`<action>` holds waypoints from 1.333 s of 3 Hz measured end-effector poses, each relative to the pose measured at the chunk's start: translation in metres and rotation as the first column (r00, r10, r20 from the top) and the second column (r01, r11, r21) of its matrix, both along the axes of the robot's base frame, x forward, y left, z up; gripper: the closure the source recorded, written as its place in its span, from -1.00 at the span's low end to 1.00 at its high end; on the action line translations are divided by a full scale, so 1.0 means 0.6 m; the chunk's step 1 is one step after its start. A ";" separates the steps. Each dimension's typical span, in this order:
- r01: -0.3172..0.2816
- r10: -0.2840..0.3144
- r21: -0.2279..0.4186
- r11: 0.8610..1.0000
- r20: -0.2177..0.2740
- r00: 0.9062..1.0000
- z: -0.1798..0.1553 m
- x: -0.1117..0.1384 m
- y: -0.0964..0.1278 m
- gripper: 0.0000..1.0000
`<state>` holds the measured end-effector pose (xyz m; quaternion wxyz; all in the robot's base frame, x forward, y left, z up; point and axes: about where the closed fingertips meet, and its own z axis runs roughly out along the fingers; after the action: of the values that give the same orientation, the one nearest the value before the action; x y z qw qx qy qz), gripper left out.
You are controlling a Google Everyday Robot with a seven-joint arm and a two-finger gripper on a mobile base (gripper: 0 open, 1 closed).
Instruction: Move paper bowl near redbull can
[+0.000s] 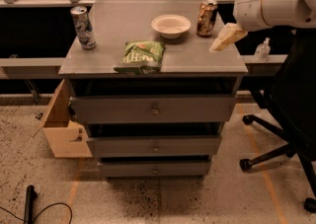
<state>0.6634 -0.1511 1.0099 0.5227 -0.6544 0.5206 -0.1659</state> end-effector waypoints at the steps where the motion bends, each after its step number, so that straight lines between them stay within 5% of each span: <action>1: -0.002 0.002 -0.001 1.000 -0.007 1.000 -0.002 -0.002 0.002 -1.00; 2: -0.037 0.036 0.011 0.999 0.047 0.998 0.003 0.025 0.021 -1.00; 3: -0.101 0.103 -0.016 0.995 0.162 0.981 0.006 0.083 0.049 -1.00; 4: -0.117 0.133 -0.083 0.990 0.218 0.967 -0.028 0.138 0.050 -0.71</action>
Offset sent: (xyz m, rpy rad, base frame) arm 0.0433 0.0278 0.0087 0.0356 -0.1463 0.0914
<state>0.7460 -0.1210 0.9929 0.5643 -0.6808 0.4103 -0.2230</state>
